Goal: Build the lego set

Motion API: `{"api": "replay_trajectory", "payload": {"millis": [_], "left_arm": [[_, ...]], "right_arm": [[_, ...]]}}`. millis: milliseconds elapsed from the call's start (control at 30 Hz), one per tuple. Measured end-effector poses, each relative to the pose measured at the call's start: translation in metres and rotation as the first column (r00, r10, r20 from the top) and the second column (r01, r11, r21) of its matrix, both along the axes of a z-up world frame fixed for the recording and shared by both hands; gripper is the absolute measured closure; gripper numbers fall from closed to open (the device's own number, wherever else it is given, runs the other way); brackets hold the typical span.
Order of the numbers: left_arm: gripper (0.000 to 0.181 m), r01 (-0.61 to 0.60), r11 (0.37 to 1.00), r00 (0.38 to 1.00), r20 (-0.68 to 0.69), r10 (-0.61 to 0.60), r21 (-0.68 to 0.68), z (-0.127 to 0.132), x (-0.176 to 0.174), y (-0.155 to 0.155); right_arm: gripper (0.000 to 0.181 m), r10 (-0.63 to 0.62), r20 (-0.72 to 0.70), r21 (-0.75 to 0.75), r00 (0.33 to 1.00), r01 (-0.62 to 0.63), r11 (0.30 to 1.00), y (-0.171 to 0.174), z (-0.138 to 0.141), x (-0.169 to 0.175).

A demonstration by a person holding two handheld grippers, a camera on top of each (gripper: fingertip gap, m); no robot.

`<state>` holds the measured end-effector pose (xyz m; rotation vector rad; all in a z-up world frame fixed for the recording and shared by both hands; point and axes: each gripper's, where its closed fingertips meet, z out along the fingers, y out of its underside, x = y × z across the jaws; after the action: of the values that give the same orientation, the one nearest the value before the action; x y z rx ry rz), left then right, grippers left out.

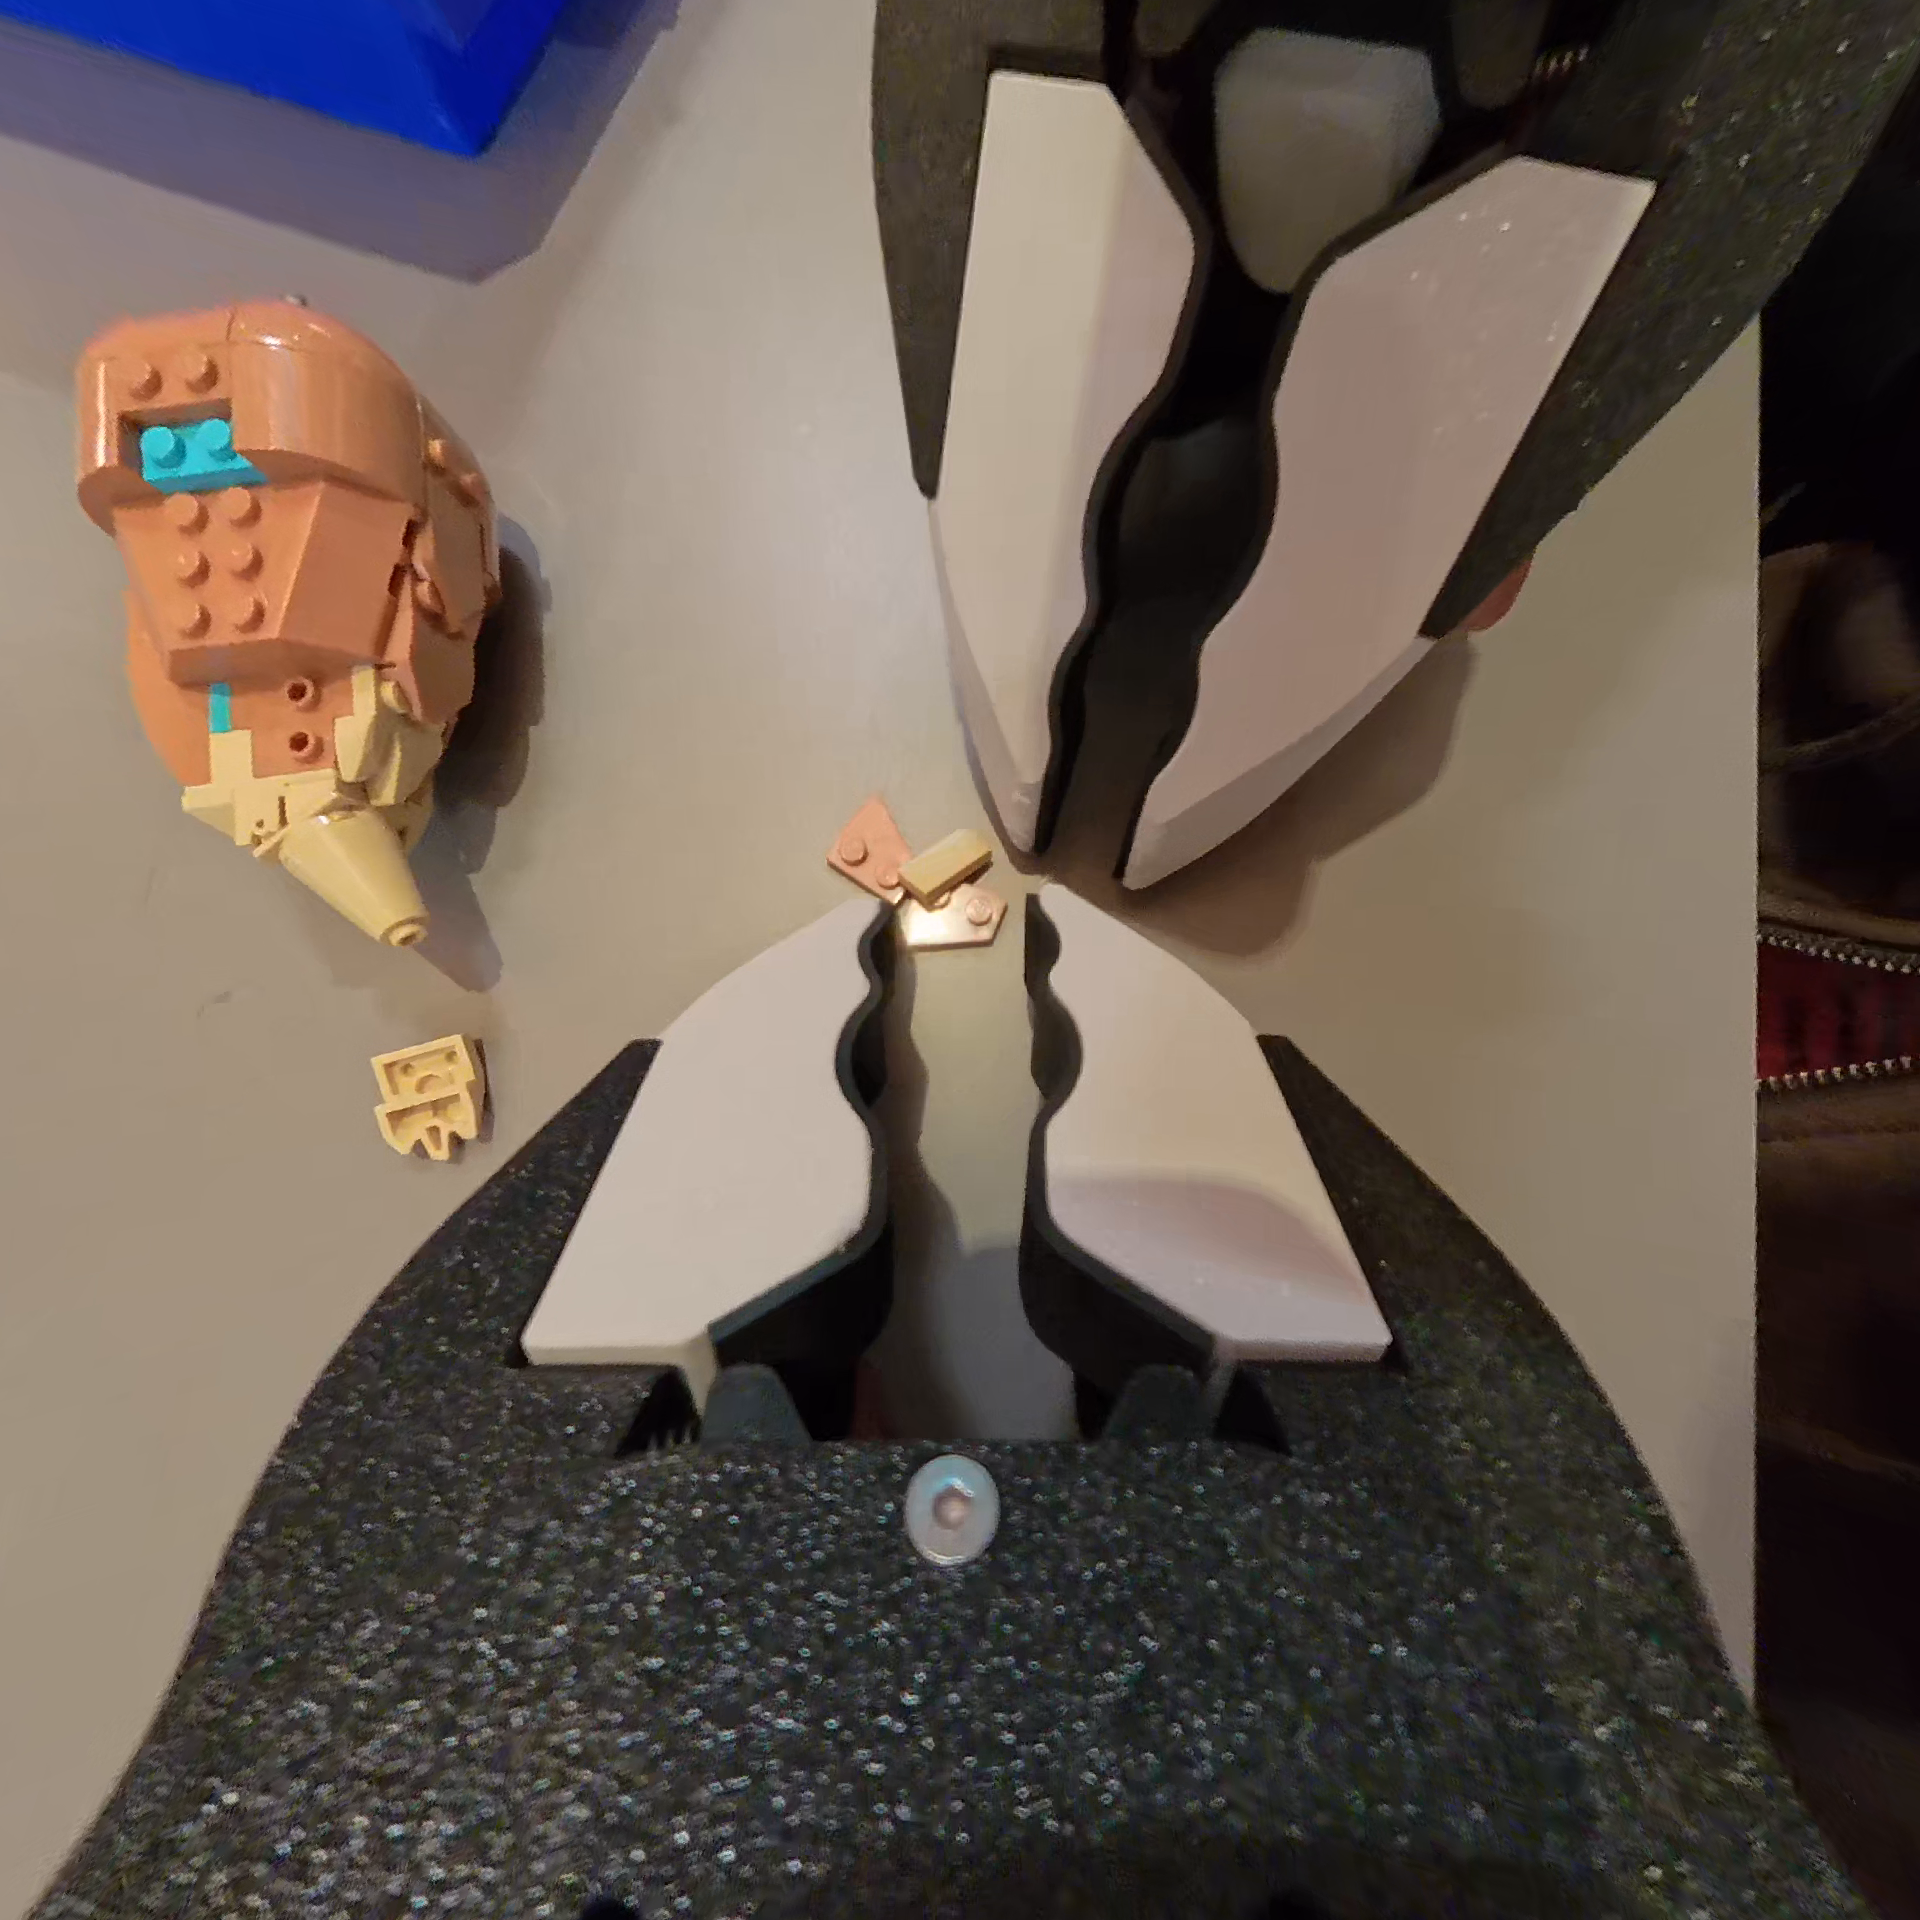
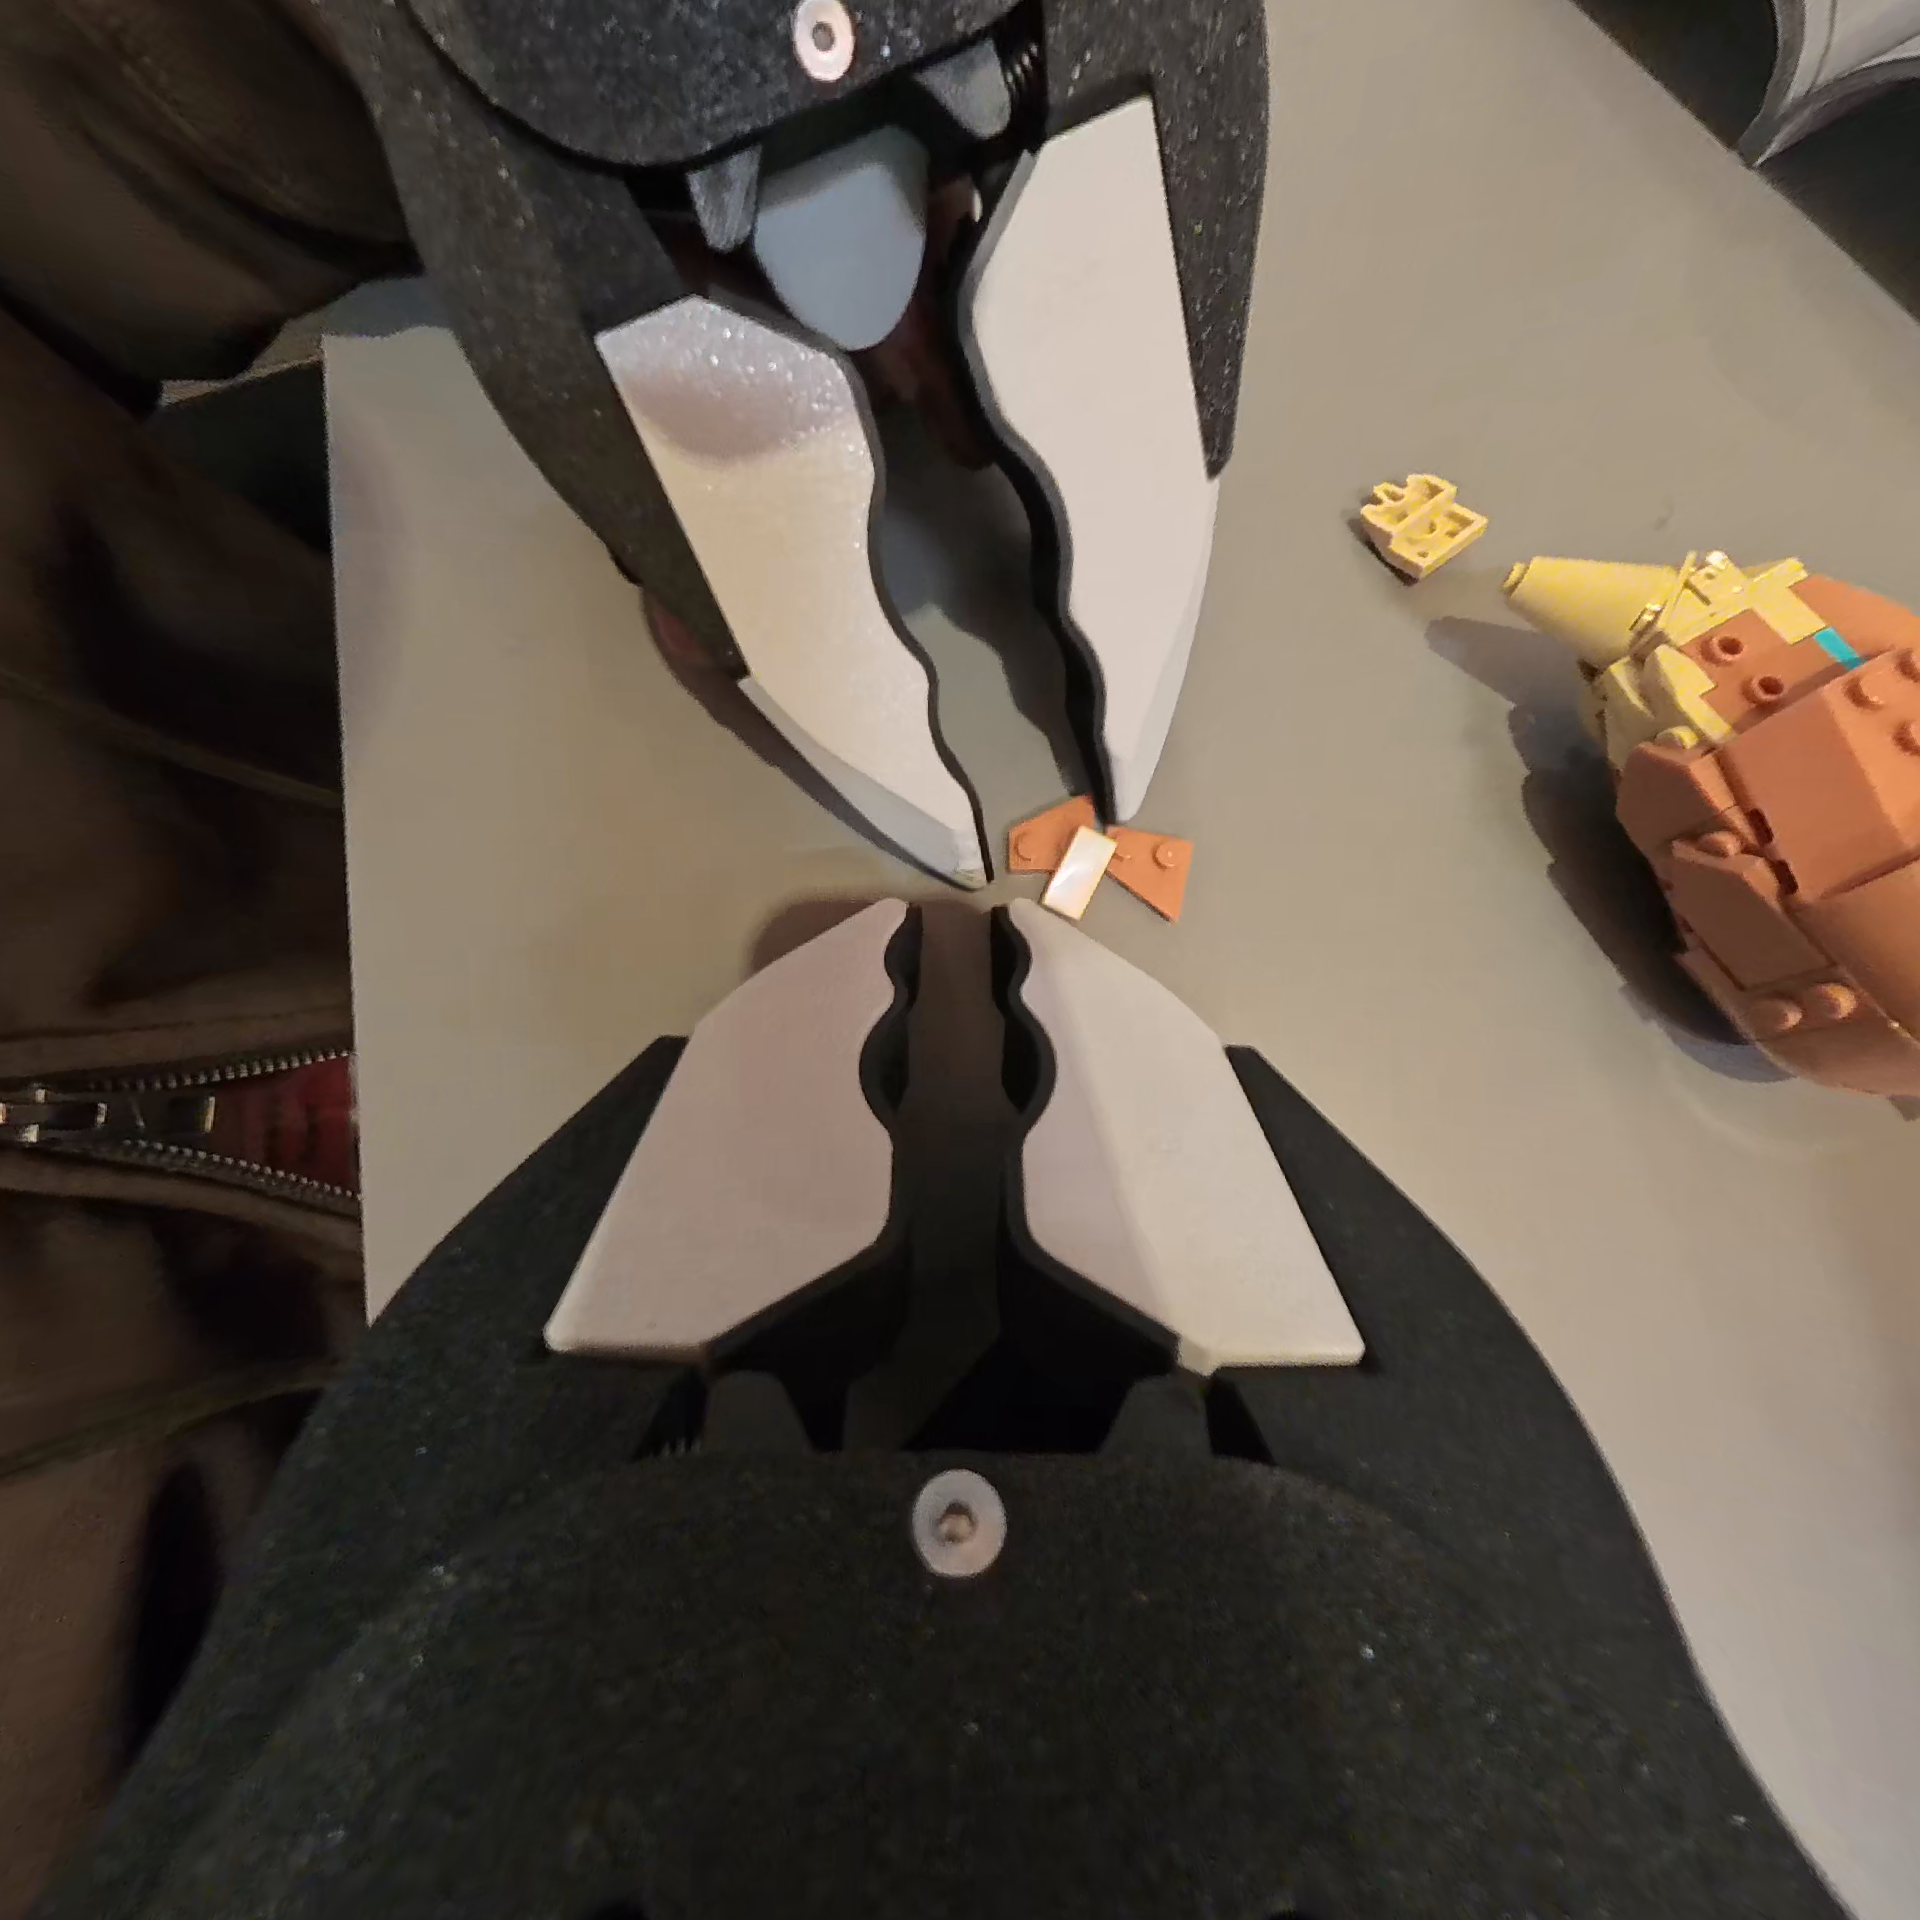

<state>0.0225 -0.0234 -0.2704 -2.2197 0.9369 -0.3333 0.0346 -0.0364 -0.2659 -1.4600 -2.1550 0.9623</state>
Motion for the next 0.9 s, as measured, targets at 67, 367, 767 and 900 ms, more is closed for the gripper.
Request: {"api": "replay_trajectory", "payload": {"millis": [67,367,767,900], "left_arm": [[0.158,-0.007,1.0,1.0,0.0,0.007,-0.001,0.0,0.002,0.001],[0.164,0.013,1.0,1.0,-0.011,-0.013,0.019,0.0,0.004,0.002],[0.164,0.09,0.995,0.996,-0.025,-0.089,0.045,0.001,0.006,0.001],[0.164,0.099,0.993,0.995,-0.034,-0.097,0.061,0.002,0.006,0.002]], "right_arm": [[0.168,-0.003,-0.001,0.001,1.0,0.003,1.0,0.002,0.0,0.001],[0.168,-0.002,-0.012,0.02,1.0,0.002,1.0,0.013,0.0,0.002],[0.174,0.031,0.002,0.081,1.0,-0.031,0.996,0.017,-0.005,-0.004],[0.174,0.04,-0.009,0.092,0.999,-0.039,0.995,0.017,-0.004,-0.005]]}}
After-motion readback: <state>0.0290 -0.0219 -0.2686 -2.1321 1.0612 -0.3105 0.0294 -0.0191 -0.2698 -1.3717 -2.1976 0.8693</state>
